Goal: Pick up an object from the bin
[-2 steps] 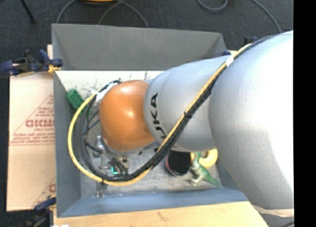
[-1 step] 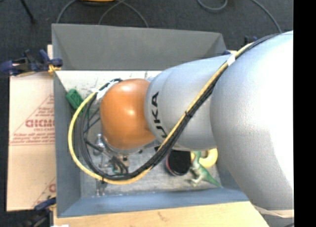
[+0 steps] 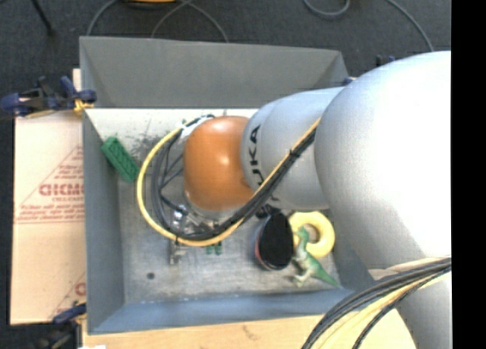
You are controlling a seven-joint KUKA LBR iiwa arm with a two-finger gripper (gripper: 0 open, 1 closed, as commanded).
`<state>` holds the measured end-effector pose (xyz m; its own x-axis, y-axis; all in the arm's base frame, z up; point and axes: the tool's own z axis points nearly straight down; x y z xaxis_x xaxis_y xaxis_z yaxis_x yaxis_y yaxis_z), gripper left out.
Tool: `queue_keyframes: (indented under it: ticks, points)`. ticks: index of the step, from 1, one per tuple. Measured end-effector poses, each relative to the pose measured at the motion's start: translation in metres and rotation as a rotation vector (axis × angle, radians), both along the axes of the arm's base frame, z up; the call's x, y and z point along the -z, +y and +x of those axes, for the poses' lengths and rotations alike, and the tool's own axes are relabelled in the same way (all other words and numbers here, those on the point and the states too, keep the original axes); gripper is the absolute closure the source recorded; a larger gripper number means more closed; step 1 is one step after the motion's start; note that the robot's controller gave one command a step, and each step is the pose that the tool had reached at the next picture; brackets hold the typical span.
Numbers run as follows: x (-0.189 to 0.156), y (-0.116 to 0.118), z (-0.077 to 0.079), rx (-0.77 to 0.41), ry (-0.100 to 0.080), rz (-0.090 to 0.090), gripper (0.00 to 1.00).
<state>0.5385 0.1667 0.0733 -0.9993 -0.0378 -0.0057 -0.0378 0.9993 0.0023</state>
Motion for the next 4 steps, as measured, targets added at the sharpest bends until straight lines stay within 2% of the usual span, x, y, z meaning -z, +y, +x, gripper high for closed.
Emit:
queue_keyframes:
  ticks: [1,2,3,4]
  points:
    - [0.000,0.000,0.000,0.001,0.000,0.000,1.00]
    - [0.000,0.024,0.007,0.252,0.001,0.002,0.00]
    - [0.000,0.024,0.007,0.254,0.001,0.002,0.00]
    - [-0.027,0.021,-0.020,0.322,0.011,-0.004,0.00]
